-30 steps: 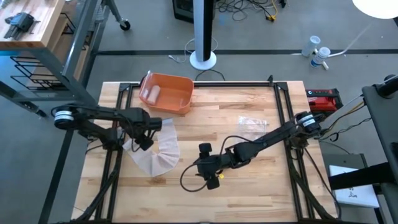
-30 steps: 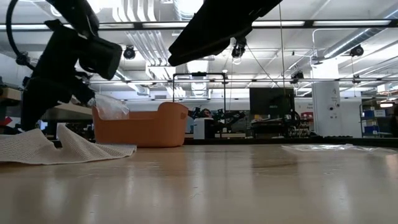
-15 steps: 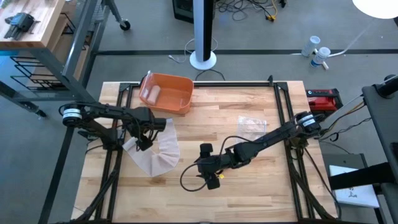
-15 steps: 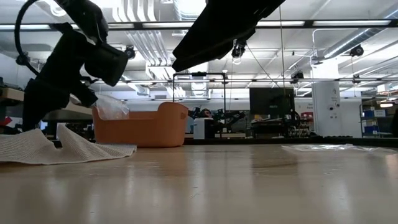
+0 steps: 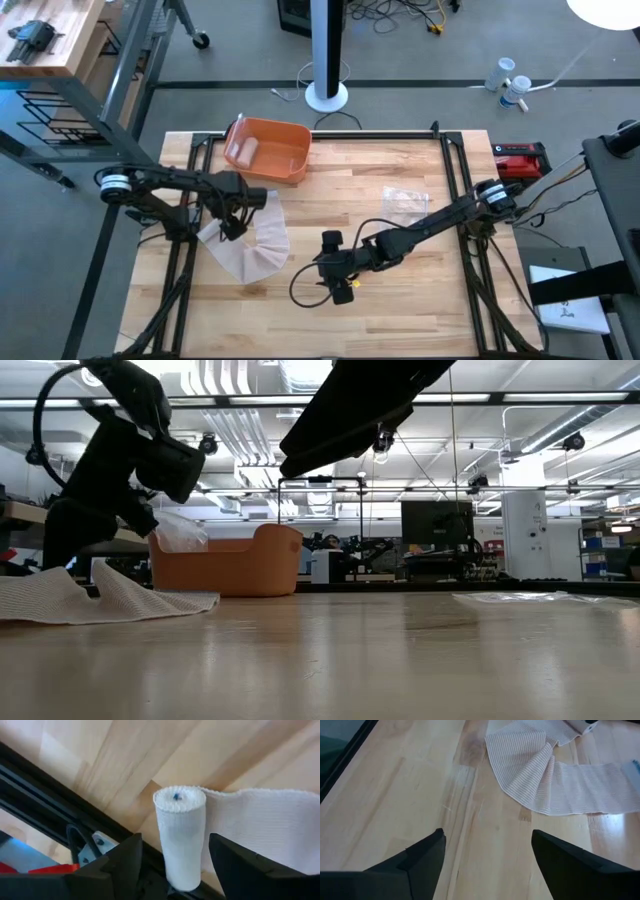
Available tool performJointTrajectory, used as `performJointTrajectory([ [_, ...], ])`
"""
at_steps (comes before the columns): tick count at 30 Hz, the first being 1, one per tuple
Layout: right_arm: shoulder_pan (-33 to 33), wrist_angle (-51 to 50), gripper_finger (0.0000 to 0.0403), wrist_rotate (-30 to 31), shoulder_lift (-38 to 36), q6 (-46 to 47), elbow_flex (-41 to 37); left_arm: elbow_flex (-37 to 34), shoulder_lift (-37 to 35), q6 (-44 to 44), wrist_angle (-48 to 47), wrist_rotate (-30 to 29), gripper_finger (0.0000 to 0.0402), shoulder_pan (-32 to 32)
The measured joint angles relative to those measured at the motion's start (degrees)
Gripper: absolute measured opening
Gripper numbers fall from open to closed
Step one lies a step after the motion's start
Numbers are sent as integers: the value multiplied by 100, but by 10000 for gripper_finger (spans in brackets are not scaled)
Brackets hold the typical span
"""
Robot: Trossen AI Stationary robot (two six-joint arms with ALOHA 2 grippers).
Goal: Roll bandage
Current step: Roll the white bandage
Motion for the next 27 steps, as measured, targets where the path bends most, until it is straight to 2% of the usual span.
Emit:
performJointTrajectory([
  [4,23,-44,280,-2,0,53,0,-149,2,-151,99,11,224,286],
  [11,54,-48,283,-10,0,52,0,-478,31,77,468,513,237,635],
  [21,54,-50,295,-7,0,52,0,-837,31,63,857,439,230,650],
  [24,54,-51,289,-6,0,52,0,-875,31,124,892,392,214,650],
  [27,54,-53,283,-6,0,52,0,-879,31,144,896,381,172,650],
])
